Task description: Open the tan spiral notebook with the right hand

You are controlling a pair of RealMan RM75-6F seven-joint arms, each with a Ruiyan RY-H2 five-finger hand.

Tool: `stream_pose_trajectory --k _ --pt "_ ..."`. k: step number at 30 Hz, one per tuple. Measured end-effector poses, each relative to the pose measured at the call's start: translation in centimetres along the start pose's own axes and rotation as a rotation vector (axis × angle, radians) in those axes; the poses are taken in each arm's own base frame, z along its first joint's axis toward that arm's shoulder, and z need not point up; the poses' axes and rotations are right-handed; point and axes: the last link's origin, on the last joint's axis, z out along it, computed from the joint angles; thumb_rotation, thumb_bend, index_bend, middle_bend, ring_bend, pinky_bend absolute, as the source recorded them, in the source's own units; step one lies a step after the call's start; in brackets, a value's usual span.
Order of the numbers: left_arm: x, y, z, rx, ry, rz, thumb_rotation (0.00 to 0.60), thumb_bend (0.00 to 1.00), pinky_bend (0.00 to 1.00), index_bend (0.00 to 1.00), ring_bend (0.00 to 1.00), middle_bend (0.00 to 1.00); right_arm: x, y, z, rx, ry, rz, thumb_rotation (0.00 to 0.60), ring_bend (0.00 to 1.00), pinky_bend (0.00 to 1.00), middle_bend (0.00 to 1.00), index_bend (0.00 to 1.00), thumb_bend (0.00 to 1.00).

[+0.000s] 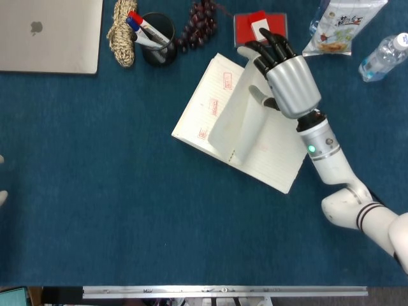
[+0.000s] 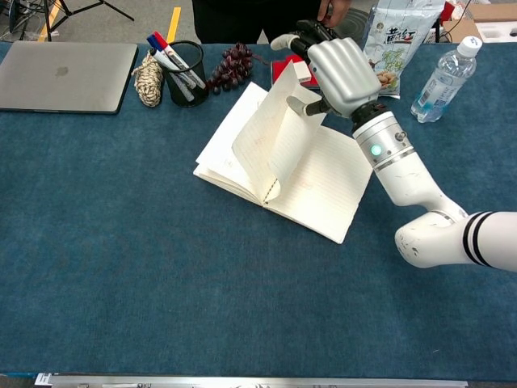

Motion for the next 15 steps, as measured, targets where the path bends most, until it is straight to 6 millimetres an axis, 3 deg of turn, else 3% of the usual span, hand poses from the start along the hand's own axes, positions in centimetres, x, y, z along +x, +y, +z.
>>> stream_pose_trajectory --k 6,12,15 --pt "-0.2 0.0 0.0 0.0 -0.003 -0.003 0.6 0.11 0.6 0.4 0.3 0.29 0.2 -0.4 1.1 -0.012 0.02 0.013 0.6 0.1 0.18 0.27 0.26 0.21" --pt "-0.3 -0.1 -0.1 0.003 -0.007 -0.007 0.6 0.11 0.6 0.4 0.3 0.29 0.3 -0.4 1.0 -0.007 0.029 0.028 0.6 0.1 0.18 0.27 0.26 0.2" --pt "-0.3 -0.2 -0.1 0.004 -0.008 -0.007 0.6 0.11 0.6 0.4 0.3 0.29 0.6 -0.1 0.8 0.0 0.034 0.035 0.6 0.1 0.18 0.27 0.26 0.15"
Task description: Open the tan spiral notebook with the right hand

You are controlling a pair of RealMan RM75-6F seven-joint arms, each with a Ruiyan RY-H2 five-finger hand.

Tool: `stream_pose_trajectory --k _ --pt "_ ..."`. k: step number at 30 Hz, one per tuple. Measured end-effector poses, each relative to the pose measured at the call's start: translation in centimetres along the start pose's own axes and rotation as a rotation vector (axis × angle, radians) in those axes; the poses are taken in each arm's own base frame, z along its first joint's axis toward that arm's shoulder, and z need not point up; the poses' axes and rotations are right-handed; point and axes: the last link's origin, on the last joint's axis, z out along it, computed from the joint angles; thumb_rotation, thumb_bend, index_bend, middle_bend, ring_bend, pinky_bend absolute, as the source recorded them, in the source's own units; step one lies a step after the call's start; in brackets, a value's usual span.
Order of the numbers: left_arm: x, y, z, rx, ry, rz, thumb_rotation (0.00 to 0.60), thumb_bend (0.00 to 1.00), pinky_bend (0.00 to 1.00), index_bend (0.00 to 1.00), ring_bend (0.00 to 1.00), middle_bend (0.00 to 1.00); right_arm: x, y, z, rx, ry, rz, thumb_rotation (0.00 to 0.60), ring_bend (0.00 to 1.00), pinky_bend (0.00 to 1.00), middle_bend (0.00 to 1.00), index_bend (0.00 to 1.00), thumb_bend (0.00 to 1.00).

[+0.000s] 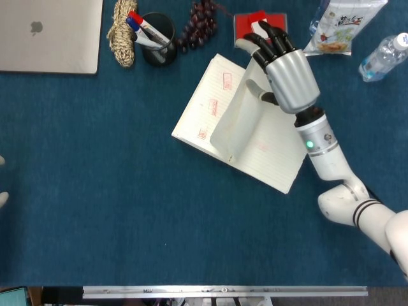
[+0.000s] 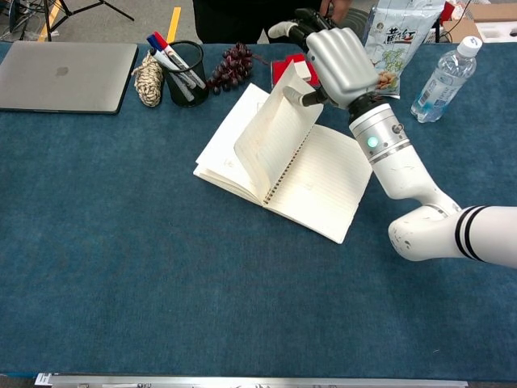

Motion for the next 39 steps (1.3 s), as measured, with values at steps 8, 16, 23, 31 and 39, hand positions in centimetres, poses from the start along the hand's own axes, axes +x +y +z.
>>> stream_pose_trajectory --k 8,16,23,31,39 --pt "-0.1 0.1 0.1 -0.003 -0.003 -0.001 0.6 0.11 0.6 0.4 0.3 0.29 0.8 0.6 0.2 -0.017 0.017 0.011 0.6 0.1 0.18 0.27 0.26 0.0" --pt "-0.3 0.0 0.0 0.001 -0.008 -0.004 0.6 0.11 0.6 0.41 0.3 0.29 1.5 0.9 0.6 -0.034 0.03 0.011 0.6 0.1 0.18 0.27 0.26 0.0" --pt "-0.5 0.0 0.0 0.002 -0.01 -0.007 0.6 0.11 0.6 0.41 0.3 0.29 1.7 0.7 0.5 -0.026 0.046 -0.007 0.6 0.1 0.18 0.27 0.26 0.17" --pt "-0.6 -0.2 -0.1 0.009 -0.015 -0.01 0.6 0.11 0.6 0.41 0.3 0.29 1.4 0.7 0.3 -0.023 0.036 -0.02 0.6 0.1 0.18 0.27 0.26 0.58" --pt "-0.7 -0.3 -0.2 0.013 -0.017 -0.013 0.6 0.11 0.6 0.41 0.3 0.29 1.2 0.6 0.1 -0.023 0.025 -0.02 0.6 0.1 0.18 0.27 0.26 0.47"
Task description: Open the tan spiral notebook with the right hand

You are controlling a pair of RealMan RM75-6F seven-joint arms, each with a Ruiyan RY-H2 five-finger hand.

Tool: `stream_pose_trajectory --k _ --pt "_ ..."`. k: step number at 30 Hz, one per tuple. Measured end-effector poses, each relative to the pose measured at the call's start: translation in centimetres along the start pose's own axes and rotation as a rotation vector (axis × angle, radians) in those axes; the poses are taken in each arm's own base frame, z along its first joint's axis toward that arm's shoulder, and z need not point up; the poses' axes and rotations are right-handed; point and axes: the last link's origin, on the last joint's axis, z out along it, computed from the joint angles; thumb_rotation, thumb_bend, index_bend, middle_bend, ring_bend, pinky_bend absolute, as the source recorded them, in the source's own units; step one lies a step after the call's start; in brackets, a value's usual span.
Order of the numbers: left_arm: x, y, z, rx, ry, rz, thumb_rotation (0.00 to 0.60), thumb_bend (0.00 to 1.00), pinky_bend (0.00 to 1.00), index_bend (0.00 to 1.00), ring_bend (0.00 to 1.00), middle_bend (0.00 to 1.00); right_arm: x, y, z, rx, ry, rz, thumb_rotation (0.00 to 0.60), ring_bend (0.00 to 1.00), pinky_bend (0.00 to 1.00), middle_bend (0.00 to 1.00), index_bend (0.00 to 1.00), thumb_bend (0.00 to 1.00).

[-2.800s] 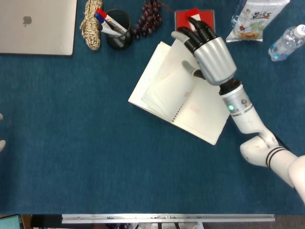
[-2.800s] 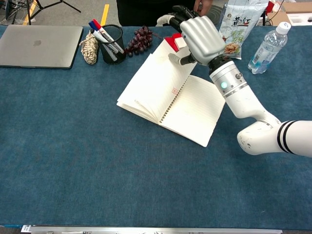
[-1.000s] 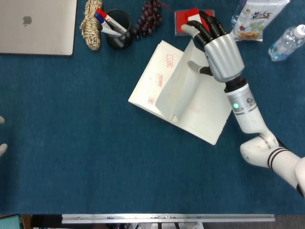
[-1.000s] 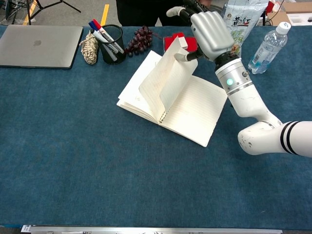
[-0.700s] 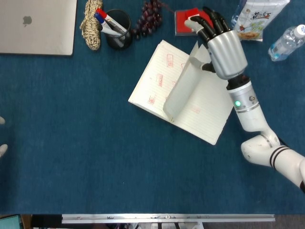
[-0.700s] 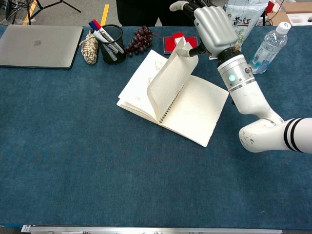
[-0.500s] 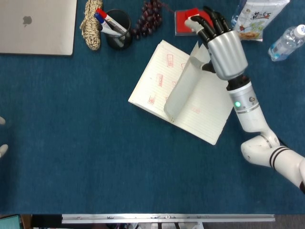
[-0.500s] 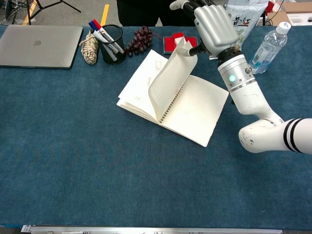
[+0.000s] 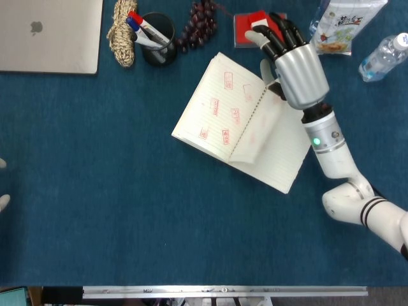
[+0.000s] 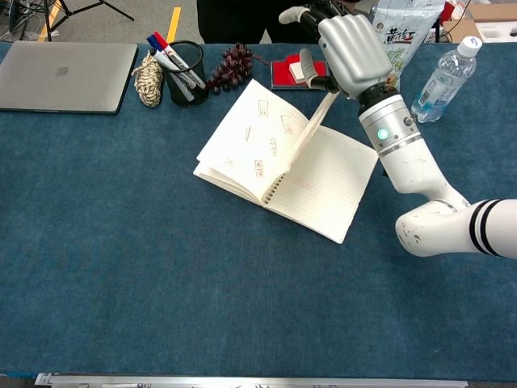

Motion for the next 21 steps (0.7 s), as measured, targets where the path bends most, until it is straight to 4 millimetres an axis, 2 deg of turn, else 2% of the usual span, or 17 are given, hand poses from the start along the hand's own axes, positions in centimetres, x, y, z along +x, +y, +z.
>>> stream_pose_trajectory --k 2,11,17,21 --pt "-0.1 0.0 0.0 0.002 -0.001 -0.001 0.6 0.11 0.6 0.41 0.3 0.29 -0.1 0.0 -0.3 -0.001 -0.003 -0.002 0.6 0.1 0.18 0.27 0.26 0.38" --pt "0.0 -0.1 -0.1 0.004 0.0 0.0 0.6 0.11 0.6 0.41 0.3 0.29 -0.5 0.3 -1.2 -0.018 -0.033 0.009 0.6 0.1 0.18 0.27 0.26 0.11" --pt "0.0 -0.1 0.0 0.002 0.002 0.001 0.6 0.11 0.6 0.41 0.3 0.29 -0.4 0.6 -1.7 -0.008 -0.066 -0.002 0.6 0.1 0.18 0.27 0.26 0.05" --pt "0.1 0.0 0.0 0.0 0.003 0.003 0.6 0.11 0.6 0.41 0.3 0.29 -0.3 0.7 -2.4 0.012 -0.1 -0.02 0.6 0.1 0.18 0.27 0.26 0.05"
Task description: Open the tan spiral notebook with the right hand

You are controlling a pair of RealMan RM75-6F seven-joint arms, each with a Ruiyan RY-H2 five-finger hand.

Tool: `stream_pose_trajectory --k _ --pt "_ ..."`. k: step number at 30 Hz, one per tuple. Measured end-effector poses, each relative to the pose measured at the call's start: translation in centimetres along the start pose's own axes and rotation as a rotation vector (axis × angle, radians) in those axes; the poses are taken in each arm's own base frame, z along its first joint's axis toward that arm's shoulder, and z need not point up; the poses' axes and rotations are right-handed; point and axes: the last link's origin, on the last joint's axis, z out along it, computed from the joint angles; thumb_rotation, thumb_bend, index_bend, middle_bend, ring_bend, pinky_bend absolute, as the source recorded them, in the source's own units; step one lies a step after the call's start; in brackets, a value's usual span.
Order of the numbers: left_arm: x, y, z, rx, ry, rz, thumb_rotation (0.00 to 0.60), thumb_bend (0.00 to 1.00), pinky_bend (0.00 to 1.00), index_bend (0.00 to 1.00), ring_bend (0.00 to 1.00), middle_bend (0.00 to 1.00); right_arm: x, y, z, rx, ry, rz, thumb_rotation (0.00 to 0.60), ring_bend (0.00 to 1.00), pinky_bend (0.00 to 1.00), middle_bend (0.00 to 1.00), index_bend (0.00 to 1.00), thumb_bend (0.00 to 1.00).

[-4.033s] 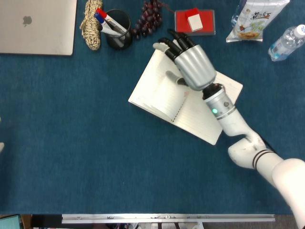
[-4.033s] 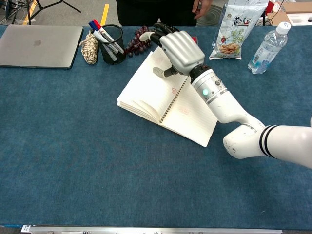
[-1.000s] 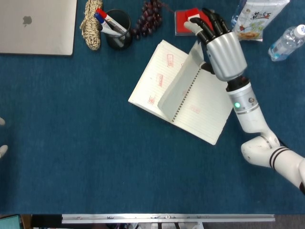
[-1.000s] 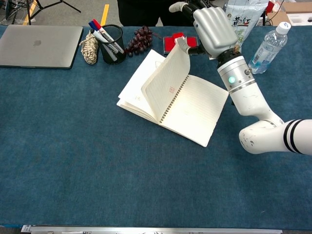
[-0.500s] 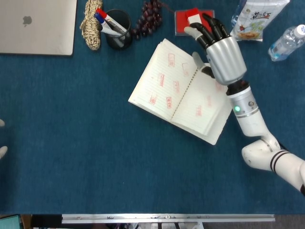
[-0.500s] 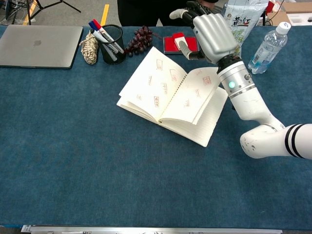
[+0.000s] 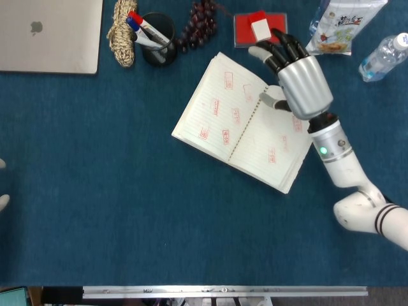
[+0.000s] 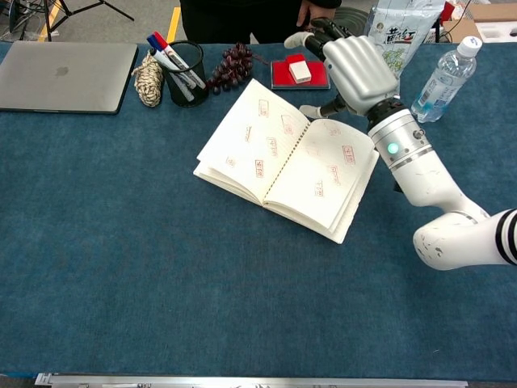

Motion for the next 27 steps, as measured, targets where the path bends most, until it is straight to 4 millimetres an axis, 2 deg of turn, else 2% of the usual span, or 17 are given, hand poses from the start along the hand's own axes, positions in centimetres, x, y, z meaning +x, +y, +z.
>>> stream_pose_trajectory --k 14,27 --pt "0.3 0.0 -0.1 0.001 0.007 -0.001 0.6 0.11 0.6 0.41 0.3 0.29 -1.4 0.5 -3.9 0.045 -0.144 -0.065 0.6 0.1 0.18 0.27 0.26 0.05" --pt "0.3 0.0 0.0 0.0 0.008 0.0 0.6 0.11 0.6 0.41 0.3 0.29 -2.5 1.3 -6.1 0.048 -0.224 -0.093 0.6 0.1 0.18 0.27 0.26 0.05"
